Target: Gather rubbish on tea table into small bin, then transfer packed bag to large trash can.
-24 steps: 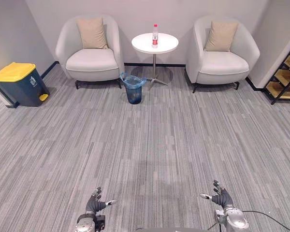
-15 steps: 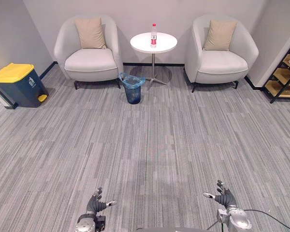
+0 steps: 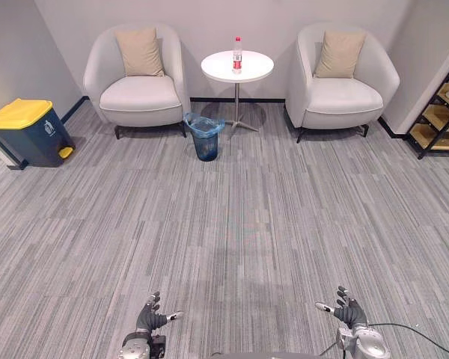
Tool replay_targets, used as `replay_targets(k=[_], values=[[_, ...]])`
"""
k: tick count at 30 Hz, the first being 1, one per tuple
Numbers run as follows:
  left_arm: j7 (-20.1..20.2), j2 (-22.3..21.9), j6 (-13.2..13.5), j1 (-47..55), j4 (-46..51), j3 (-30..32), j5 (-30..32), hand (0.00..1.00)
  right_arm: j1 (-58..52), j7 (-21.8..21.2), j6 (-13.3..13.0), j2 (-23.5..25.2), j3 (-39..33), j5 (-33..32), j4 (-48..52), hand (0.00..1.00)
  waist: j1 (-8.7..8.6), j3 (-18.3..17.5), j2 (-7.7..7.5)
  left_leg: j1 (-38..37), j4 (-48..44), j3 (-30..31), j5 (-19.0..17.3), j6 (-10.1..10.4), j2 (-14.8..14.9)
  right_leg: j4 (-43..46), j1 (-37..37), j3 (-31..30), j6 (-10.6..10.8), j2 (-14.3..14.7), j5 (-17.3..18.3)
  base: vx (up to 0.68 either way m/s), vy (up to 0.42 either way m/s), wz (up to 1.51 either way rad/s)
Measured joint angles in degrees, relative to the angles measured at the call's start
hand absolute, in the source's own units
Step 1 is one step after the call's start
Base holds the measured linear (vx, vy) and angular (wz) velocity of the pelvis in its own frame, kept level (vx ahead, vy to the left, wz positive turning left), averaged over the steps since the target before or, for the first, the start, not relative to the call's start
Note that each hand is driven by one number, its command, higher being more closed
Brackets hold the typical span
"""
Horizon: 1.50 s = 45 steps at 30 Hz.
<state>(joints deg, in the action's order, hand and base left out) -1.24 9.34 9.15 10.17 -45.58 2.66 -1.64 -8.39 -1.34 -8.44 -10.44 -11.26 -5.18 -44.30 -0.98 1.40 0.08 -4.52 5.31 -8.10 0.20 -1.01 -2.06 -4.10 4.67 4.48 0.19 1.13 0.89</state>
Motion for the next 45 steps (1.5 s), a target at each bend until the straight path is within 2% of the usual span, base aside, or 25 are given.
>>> replay_targets(k=[14,20,22,23,24,25,26,27,28,29,30,32,33,34,35,36,37,38,39,41,42,44,45], values=[[0.1,-0.1,0.0,0.2,0.1,-1.0,-0.1,0.00,0.1,0.0,0.1,1.2,0.0,-1.8,0.0,0.00,0.19,0.0,0.05,0.9,0.0,-2.9,-1.0,0.2,0.8,0.1,-1.8,-3.0,0.1,0.7,0.0,-0.01,-0.007,-0.10],[0.0,-0.3,-0.1,0.0,1.5,-1.0,-0.5,0.00,2.4,0.2,0.2,1.0,0.0,-2.2,0.0,0.00,0.44,0.7,0.51,4.7,-5.6,-5.8,-4.9,-0.4,1.4,1.3,-4.7,-6.0,0.7,0.8,0.5,0.04,0.003,-0.28],[0.0,-0.4,-0.1,-0.1,2.7,-1.0,-0.6,0.00,3.7,0.4,0.2,0.8,0.0,-2.4,0.0,0.00,0.36,1.3,1.34,5.8,-8.3,-6.7,-7.2,-0.8,1.8,7.1,-7.3,-6.4,1.5,0.8,3.9,0.12,0.046,-0.23],[0.0,-0.5,-0.1,-0.2,3.1,-1.5,-0.6,0.00,4.1,0.5,0.2,0.8,0.0,-2.7,0.0,0.00,0.27,1.7,1.62,5.8,-9.5,-7.0,-8.5,-0.9,1.8,13.3,-10.0,-6.3,3.1,0.5,7.0,0.11,0.050,-0.15],[0.0,-0.4,-0.1,-0.3,3.2,-2.1,-0.7,0.00,4.1,0.6,0.2,0.9,0.0,-2.8,0.0,0.00,0.28,1.7,1.71,5.7,-9.9,-7.3,-8.9,-1.0,1.8,16.8,-11.4,-6.0,4.2,0.4,8.2,0.16,0.068,-0.19],[0.0,-0.4,-0.1,-0.6,3.5,-2.6,-1.1,0.00,4.5,1.1,0.2,1.0,0.1,-2.8,0.0,0.00,0.45,2.0,2.01,5.2,-10.3,-7.8,-9.4,-1.2,1.8,24.0,-14.4,-4.6,6.1,-0.1,9.6,0.15,0.059,-0.16],[0.0,-0.4,-0.1,-1.5,3.4,-2.8,-1.2,0.00,5.0,1.3,0.2,1.1,0.1,-2.8,0.1,0.00,0.25,3.1,2.24,3.6,-10.1,-7.8,-9.6,-1.6,1.8,32.4,-17.5,-2.5,6.4,-0.7,9.8,0.18,0.064,-0.07],[-0.1,-0.1,-0.1,-1.9,3.5,-3.1,-1.3,0.00,5.1,1.3,0.2,1.1,0.2,-2.8,0.1,0.00,0.17,3.8,2.18,2.6,-9.9,-7.8,-9.8,-1.9,1.7,36.7,-19.1,-0.8,6.4,-1.6,10.9,0.12,0.035,0.08],[-0.1,0.1,-0.2,-2.4,3.5,-3.2,-1.3,0.00,5.1,1.4,0.2,1.0,0.2,-2.8,0.1,0.00,0.09,4.5,1.89,0.6,-9.5,-7.5,-10.8,-2.0,1.5,41.6,-20.9,2.7,5.7,-3.6,13.0,0.21,0.034,0.07],[-0.2,0.3,-0.2,-2.6,3.5,-3.2,-1.8,0.00,5.2,1.5,0.2,1.0,0.4,-2.8,0.1,0.00,0.02,4.9,2.20,-0.8,-9.3,-7.4,-11.4,-1.5,1.6,42.8,-22.7,5.3,4.9,-5.3,14.2,0.21,0.013,0.09],[-0.2,0.4,-0.2,-2.8,3.5,-3.1,-1.9,0.00,5.4,1.6,0.2,0.9,0.5,-2.8,0.1,0.00,-0.17,5.0,2.10,-1.2,-9.2,-7.1,-11.7,-1.2,1.8,42.3,-23.6,6.3,4.8,-5.8,14.2,0.28,-0.020,0.19],[-0.3,0.5,-0.2,-4.1,3.5,-3.1,-2.4,0.00,6.5,1.7,0.2,0.5,0.5,-2.8,0.1,0.00,-1.59,5.6,2.17,-2.0,-9.3,-5.3,-12.2,-0.3,3.6,34.0,-26.4,8.3,3.9,-6.0,13.1,0.28,-0.100,0.39],[-0.4,0.4,-0.2,-4.7,3.5,-3.1,-2.4,0.00,6.8,1.9,0.2,0.1,0.6,-2.8,0.2,0.00,-1.58,6.0,1.89,-2.4,-9.3,-5.0,-12.4,0.1,4.3,30.6,-26.6,8.3,3.6,-5.6,11.7,0.32,-0.164,0.38],[-0.3,0.4,-0.2,-5.5,3.5,-3.1,-2.4,0.00,6.8,2.2,0.2,-0.4,0.6,-2.8,0.2,0.00,-1.58,6.4,2.04,-3.4,-9.3,-4.3,-13.0,1.4,4.8,21.9,-25.9,8.1,3.6,-5.1,6.6,0.36,-0.201,0.33],[-0.5,0.5,-0.1,-5.8,3.3,-3.1,-2.4,0.00,6.5,2.4,0.2,-0.8,0.6,-2.7,0.2,0.00,-1.62,6.4,0.83,-5.2,-9.3,-3.4,-14.2,3.4,4.7,17.6,-24.9,7.7,2.5,-5.7,-1.6,0.39,-0.220,0.33],[-0.5,0.4,-0.2,-5.8,3.1,-3.1,-2.4,0.00,6.4,2.5,0.3,-1.0,0.6,-2.7,0.2,0.00,-1.62,6.5,0.80,-6.0,-9.2,-3.0,-14.7,4.1,5.1,18.3,-24.6,7.9,-0.6,-5.8,-4.7,0.41,-0.253,0.24],[-0.5,-0.2,-0.1,-6.0,2.7,-3.2,-2.3,0.00,6.7,2.5,0.3,-1.6,0.5,-2.7,0.5,0.00,-1.56,6.2,2.47,-6.2,-10.2,-2.8,-14.9,5.0,7.3,20.9,-25.0,8.9,-1.8,-4.3,-1.3,0.33,-0.219,0.13],[-0.5,-0.3,-0.1,-5.8,2.6,-3.1,-2.3,0.00,6.7,2.5,0.2,-1.7,0.5,-2.7,0.7,0.00,-1.62,6.2,2.86,-5.5,-11.8,-2.5,-15.0,5.2,8.1,21.5,-25.1,9.4,-2.2,-3.9,-0.1,0.53,-0.411,0.16],[-0.7,-0.4,-0.1,-6.5,2.5,-3.1,-2.3,0.00,6.9,2.4,0.2,-1.5,0.6,-2.6,0.7,0.00,-1.52,6.2,3.25,-0.6,-23.0,-1.1,-15.0,5.7,10.2,20.7,-23.6,10.1,-3.4,-2.5,2.0,0.38,-0.302,0.16],[-0.9,-0.9,-0.1,-6.7,2.3,-3.0,-2.3,0.00,6.7,2.4,0.3,-1.4,0.9,-2.6,0.7,0.00,-1.35,6.5,3.60,4.3,-35.5,0.7,-13.1,7.8,12.4,17.8,-19.7,11.1,-3.8,-1.0,2.5,0.41,-0.291,0.18],[-0.9,-1.4,-0.1,-5.8,2.3,-3.0,-2.3,0.00,5.9,2.4,0.2,-1.2,2.1,-2.7,0.8,0.00,-1.24,7.0,3.70,9.1,-51.7,2.9,-12.7,8.5,15.5,13.5,-12.6,11.5,-5.1,1.1,2.2,0.44,-0.259,0.05],[-0.8,-1.9,-0.1,-4.7,2.3,-3.0,-2.3,0.00,5.2,2.4,0.1,-1.0,3.4,-2.7,1.4,0.00,-0.32,7.4,2.96,13.1,-62.7,2.1,-12.9,8.4,17.4,10.6,-6.3,10.9,-6.5,2.4,3.1,0.41,-0.184,-0.19],[-0.8,-2.3,-0.1,-4.6,2.4,-3.0,-2.3,0.00,4.9,2.5,0.0,-0.7,3.2,-2.7,3.2,0.00,0.16,7.5,2.76,16.3,-64.1,0.8,-13.0,8.3,17.8,9.1,-3.8,10.0,-7.2,2.5,3.6,0.45,-0.136,-0.25]])
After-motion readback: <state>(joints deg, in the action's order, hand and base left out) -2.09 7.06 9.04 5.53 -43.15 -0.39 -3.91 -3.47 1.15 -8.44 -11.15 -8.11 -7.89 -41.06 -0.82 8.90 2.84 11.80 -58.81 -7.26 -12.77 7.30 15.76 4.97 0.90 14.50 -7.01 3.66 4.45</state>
